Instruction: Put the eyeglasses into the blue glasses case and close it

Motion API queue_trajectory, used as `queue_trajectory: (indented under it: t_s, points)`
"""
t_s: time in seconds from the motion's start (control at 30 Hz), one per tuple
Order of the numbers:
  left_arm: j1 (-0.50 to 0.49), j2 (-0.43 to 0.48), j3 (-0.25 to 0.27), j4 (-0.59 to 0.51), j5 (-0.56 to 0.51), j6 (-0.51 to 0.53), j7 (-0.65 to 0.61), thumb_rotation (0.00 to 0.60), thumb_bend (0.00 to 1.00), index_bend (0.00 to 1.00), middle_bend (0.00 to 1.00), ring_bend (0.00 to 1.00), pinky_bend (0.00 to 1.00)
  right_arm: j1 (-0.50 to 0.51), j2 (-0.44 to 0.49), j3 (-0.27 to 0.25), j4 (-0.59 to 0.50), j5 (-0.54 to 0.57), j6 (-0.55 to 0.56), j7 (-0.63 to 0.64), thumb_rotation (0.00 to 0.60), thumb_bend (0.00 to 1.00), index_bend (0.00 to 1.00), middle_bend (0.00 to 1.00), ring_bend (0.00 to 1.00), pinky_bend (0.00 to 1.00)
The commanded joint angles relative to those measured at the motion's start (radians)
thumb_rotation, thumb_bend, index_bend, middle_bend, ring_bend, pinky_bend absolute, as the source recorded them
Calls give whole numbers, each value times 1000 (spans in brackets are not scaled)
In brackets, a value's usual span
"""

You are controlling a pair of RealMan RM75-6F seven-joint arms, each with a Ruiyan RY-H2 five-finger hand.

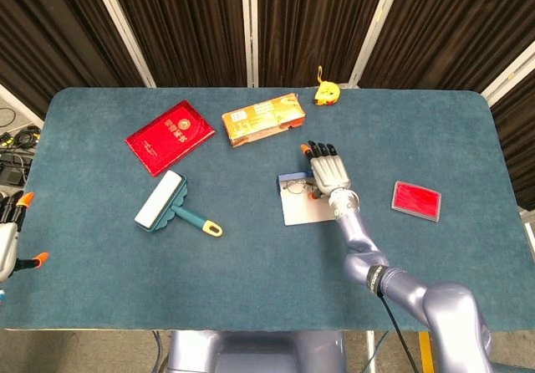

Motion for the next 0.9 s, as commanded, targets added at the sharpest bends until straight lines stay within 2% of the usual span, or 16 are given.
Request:
queue_trajectory:
  t_s: [0.03,0.3,0.57,0.73,0.9]
  points:
    - [-2,-2,-1,3,-5,-3,2,600,0,0,0,0,0,9,-16,16,46,7,-16,12,600,42,24,0,0,0]
    - [-3,-4,-1,3,-10,-4,6,600,0,0,0,0,0,36,-52,56,129,27,-39,23,600,47,29,0,0,0]
    - [-5,-3,0,4,-10,-8,3,600,0,0,0,0,0,28,-45,53,114,10,-23,13,600,52,28,0,0,0]
    - [-6,-1,3,2,-3,-10,-2,600,0,0,0,0,0,-15,16,27,-4,-38,39,12,600,60,28,0,0,0]
    - [-6,0,10,-4,12,-11,-4,600,0,0,0,0,0,-95,136,-37,-231,-120,127,-6,600,60,29,0,0,0]
